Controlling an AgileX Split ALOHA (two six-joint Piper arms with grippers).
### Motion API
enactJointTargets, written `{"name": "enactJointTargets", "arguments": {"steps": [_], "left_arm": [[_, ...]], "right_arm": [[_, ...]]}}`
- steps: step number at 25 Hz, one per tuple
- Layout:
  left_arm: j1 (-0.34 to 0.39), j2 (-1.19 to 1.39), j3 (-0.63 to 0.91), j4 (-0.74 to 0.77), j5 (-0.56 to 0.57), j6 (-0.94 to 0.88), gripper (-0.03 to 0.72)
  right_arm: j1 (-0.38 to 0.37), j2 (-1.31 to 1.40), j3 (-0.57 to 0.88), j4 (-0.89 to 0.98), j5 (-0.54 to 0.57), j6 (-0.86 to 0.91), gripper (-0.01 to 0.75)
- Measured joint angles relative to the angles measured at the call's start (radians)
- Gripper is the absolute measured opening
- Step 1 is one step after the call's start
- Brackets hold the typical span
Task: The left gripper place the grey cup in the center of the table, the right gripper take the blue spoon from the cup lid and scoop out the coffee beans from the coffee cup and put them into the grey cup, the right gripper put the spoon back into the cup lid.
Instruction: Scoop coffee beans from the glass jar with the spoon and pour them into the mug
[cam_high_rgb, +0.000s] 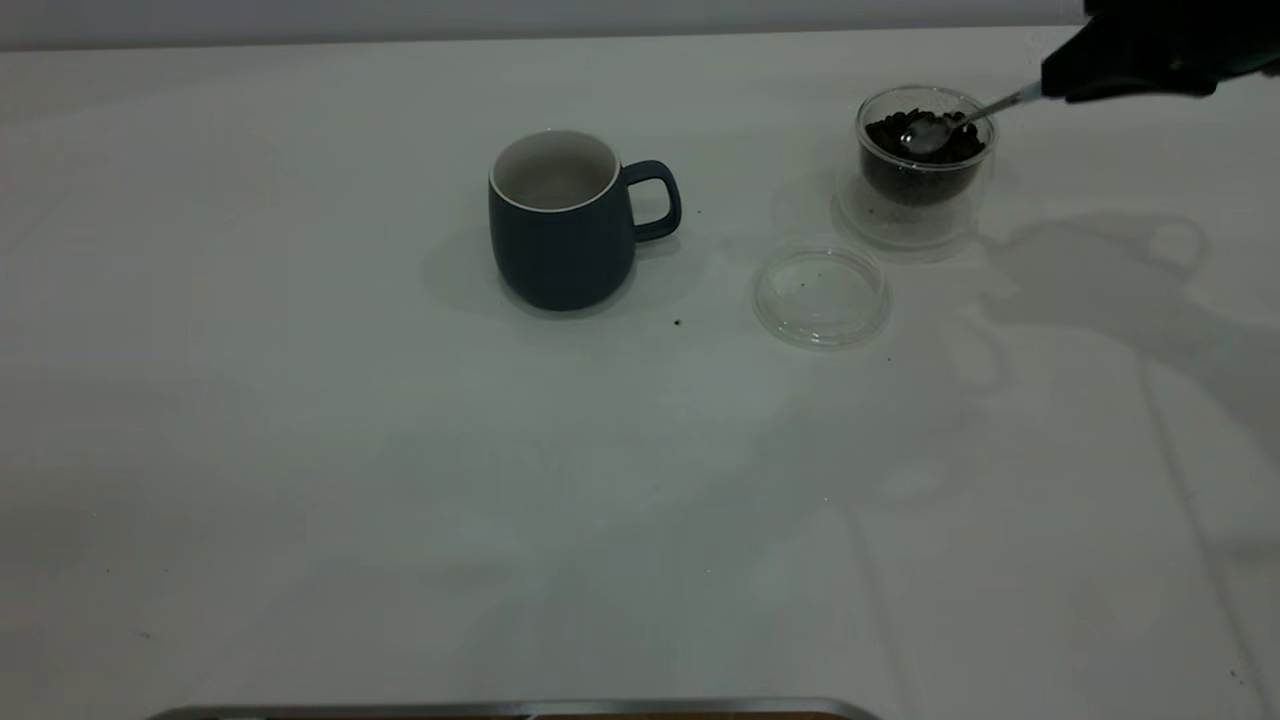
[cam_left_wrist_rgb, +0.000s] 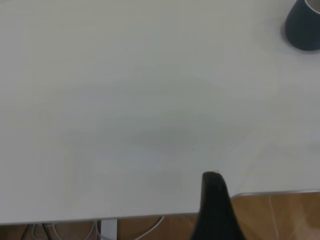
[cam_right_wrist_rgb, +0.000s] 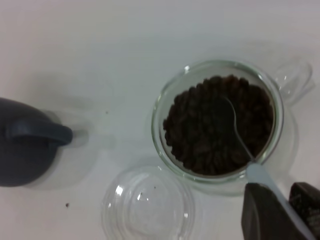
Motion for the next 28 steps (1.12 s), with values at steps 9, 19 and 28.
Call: {"name": "enactJointTargets", "arguments": {"steps": [9,19,28], "left_arm": [[0.0,0.0,0.0,0.0,0.0,0.0,0.592],[0.0,0.0,0.0,0.0,0.0,0.0,0.592],[0.0,0.0,0.0,0.0,0.0,-0.001,0.592]], "right_arm": [[-0.001,0.042,0.0,0.07,0.027,0.058,0.109],[-0.096,0.094,0.0,0.085,0.21,0.122,0.109],[-0.134,0.154,0.0,0.123,0.334,0.133,0.109]]}}
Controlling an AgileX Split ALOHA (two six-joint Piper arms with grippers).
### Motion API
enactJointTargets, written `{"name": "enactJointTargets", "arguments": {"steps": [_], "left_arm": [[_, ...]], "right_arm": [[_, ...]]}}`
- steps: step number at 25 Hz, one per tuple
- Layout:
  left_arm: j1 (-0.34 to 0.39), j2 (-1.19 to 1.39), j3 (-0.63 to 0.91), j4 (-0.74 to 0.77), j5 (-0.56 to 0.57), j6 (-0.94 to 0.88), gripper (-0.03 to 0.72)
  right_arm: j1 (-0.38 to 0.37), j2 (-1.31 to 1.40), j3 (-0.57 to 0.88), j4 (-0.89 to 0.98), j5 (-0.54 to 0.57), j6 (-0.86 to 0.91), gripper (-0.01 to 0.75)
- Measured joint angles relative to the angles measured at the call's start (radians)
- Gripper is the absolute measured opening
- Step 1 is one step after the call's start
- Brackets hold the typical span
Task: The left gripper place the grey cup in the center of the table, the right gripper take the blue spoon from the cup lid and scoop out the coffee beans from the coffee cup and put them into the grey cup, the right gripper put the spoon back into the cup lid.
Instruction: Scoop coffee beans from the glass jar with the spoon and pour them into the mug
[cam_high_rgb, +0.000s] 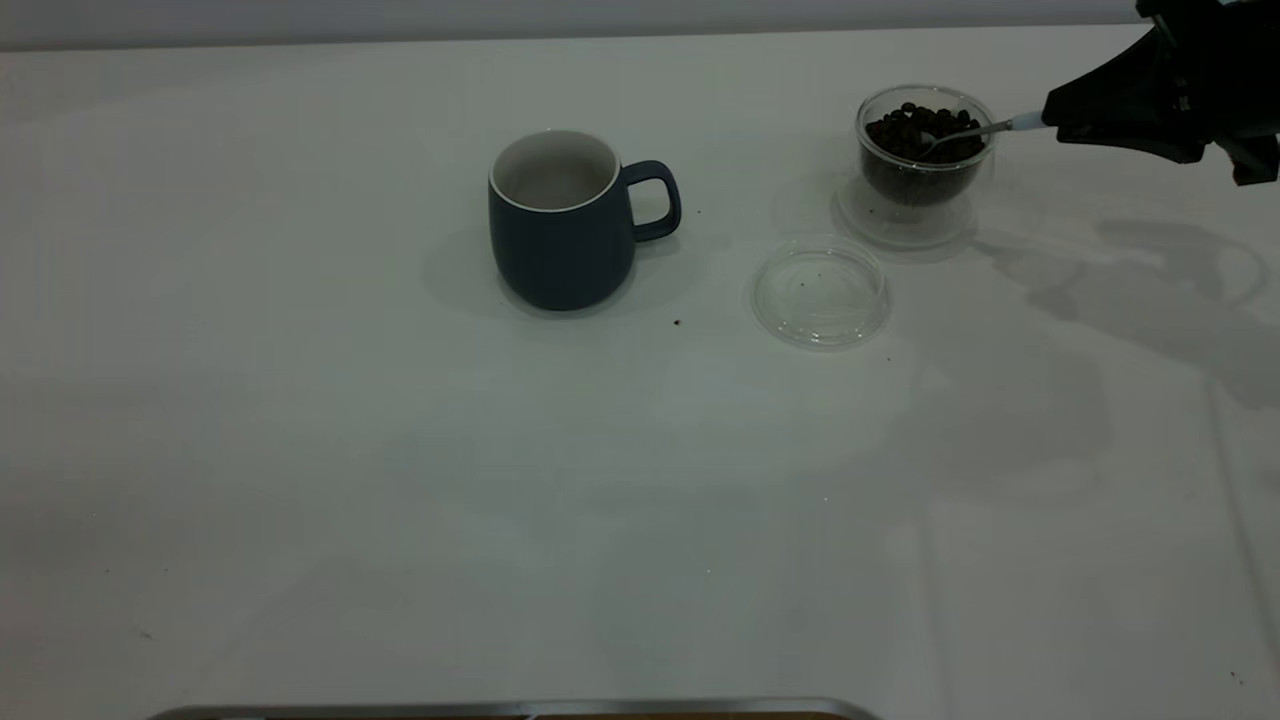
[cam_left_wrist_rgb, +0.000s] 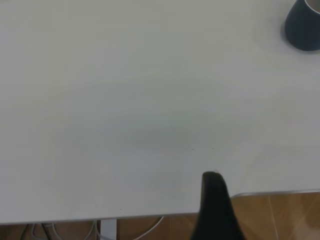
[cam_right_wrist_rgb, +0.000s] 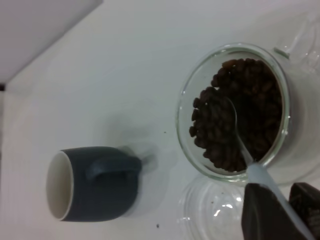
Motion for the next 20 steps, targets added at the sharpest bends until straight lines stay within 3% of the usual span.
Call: {"name": "enactJointTargets", "arguments": {"steps": [20], "left_arm": [[0.0,0.0,0.0,0.0,0.0,0.0,0.592]], "right_arm": [[-0.118,0.009,-0.001,-0.041,0.207,0.06,0.109]]}}
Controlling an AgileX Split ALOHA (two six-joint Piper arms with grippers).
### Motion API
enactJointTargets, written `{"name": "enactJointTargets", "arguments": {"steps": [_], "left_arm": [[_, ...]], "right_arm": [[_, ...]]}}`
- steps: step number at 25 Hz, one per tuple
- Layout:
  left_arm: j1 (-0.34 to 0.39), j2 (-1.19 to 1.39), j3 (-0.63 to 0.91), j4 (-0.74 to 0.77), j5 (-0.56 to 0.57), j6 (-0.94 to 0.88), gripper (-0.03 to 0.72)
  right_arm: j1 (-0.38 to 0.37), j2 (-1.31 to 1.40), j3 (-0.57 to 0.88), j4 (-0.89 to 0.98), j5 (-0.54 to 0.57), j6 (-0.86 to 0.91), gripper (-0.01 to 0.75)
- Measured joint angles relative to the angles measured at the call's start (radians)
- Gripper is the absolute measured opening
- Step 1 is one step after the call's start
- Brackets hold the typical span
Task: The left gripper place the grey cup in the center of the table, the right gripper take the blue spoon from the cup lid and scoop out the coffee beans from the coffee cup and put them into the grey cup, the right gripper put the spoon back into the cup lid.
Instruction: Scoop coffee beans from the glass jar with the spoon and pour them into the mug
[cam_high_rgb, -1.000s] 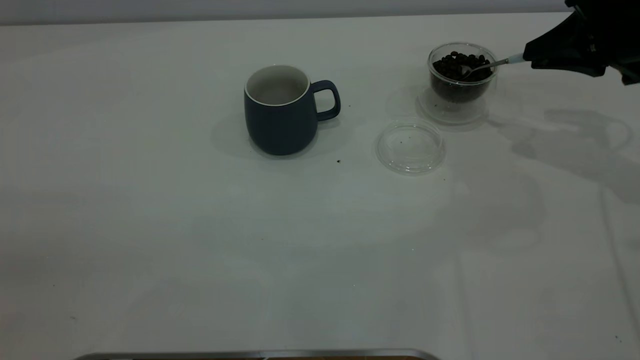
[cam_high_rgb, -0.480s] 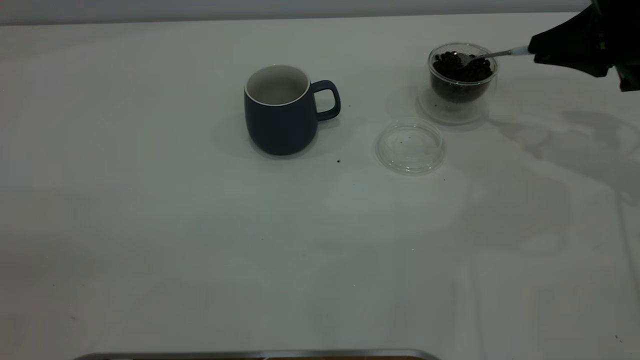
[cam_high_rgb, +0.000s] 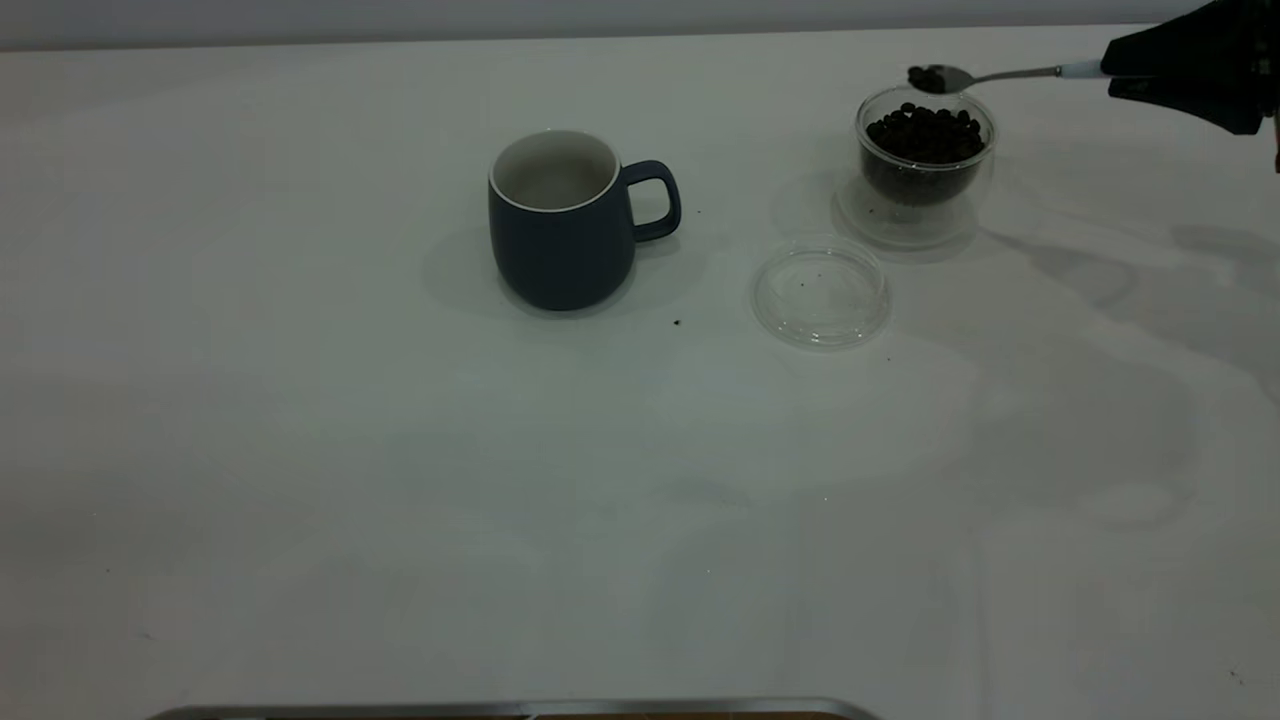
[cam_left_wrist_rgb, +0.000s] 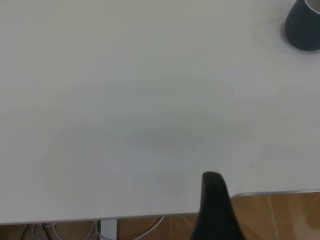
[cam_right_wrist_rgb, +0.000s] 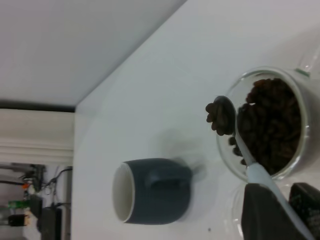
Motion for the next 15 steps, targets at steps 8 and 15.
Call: {"name": "enactJointTargets", "arguments": {"steps": [8,15], "left_arm": [[0.0,0.0,0.0,0.0,0.0,0.0,0.592],[0.0,0.0,0.0,0.0,0.0,0.001,0.592]], "right_arm": [[-0.001,0.0,0.0,-0.004,0.101,0.018,0.108],[0.021,0.0,0.0,-0.007,0.121,0.05,0.108]]}}
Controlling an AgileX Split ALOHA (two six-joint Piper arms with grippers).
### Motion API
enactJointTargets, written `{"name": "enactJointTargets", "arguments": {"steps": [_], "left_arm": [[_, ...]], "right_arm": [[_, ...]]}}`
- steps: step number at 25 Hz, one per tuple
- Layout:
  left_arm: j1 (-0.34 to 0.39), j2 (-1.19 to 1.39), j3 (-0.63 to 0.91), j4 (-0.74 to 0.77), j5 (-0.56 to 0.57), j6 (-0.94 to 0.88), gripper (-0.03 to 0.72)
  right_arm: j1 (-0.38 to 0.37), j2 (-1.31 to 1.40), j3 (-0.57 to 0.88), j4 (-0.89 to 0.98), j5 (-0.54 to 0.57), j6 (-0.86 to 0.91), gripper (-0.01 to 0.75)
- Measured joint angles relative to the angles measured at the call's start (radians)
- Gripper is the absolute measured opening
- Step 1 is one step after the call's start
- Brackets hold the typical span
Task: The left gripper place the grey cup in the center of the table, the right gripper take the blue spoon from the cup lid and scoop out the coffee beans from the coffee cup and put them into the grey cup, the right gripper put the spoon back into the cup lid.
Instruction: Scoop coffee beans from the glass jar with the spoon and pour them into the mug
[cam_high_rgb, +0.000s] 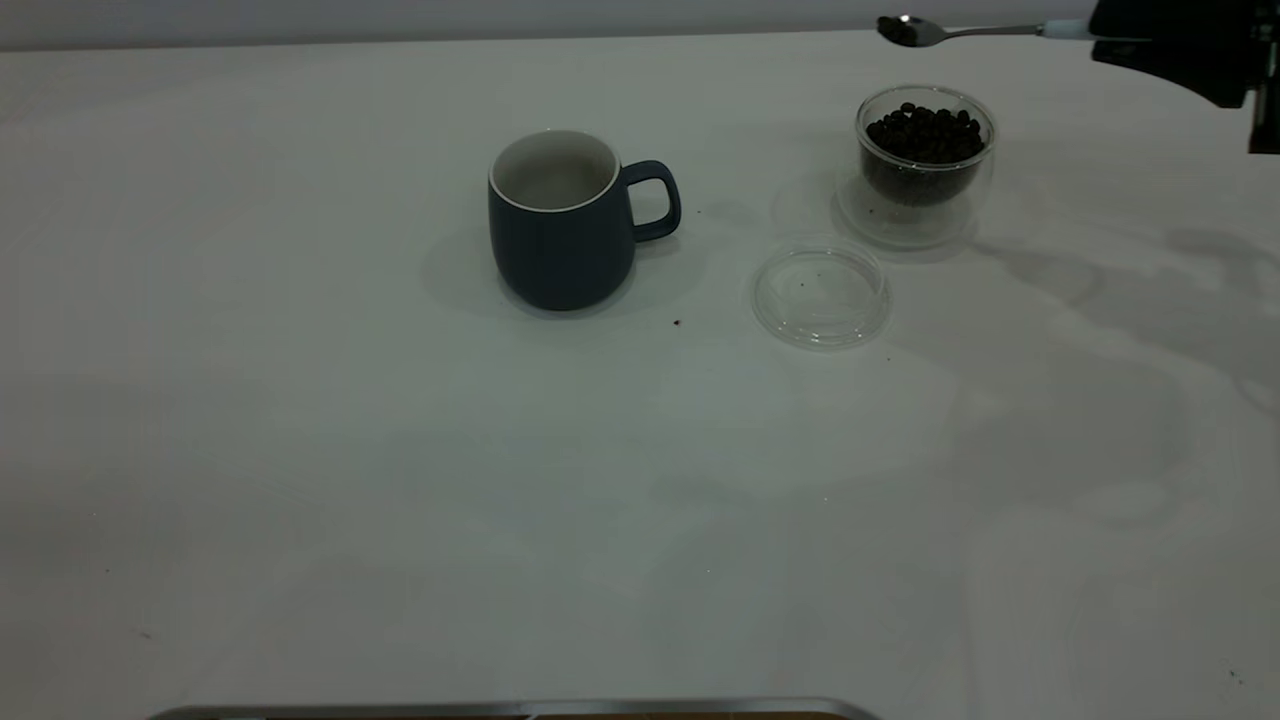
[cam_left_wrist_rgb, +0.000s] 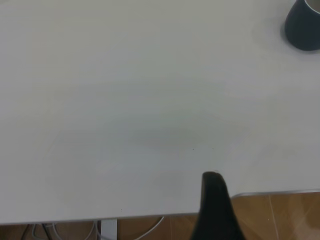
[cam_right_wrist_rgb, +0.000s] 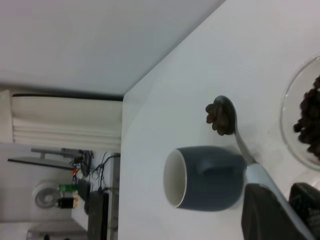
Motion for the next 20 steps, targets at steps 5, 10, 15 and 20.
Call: {"name": "enactJointTargets", "arguments": {"steps": [5,10,15,20], "left_arm": [[0.0,0.0,0.0,0.0,0.0,0.0,0.592],[0.0,0.0,0.0,0.0,0.0,0.0,0.592],[0.0,0.0,0.0,0.0,0.0,0.0,0.592],[0.0,0.0,0.0,0.0,0.0,0.0,0.592]], "right_arm": [[0.084,0.0,0.0,0.025,0.0,0.027,0.108],[0.194,0.0,0.0,0.075,0.0,0.031,0.108],[0.291,0.0,0.0,0.079,-0.007,0.057,0.108],[0.368,0.0,0.0,0.08,-0.075,0.082,0.108]]}}
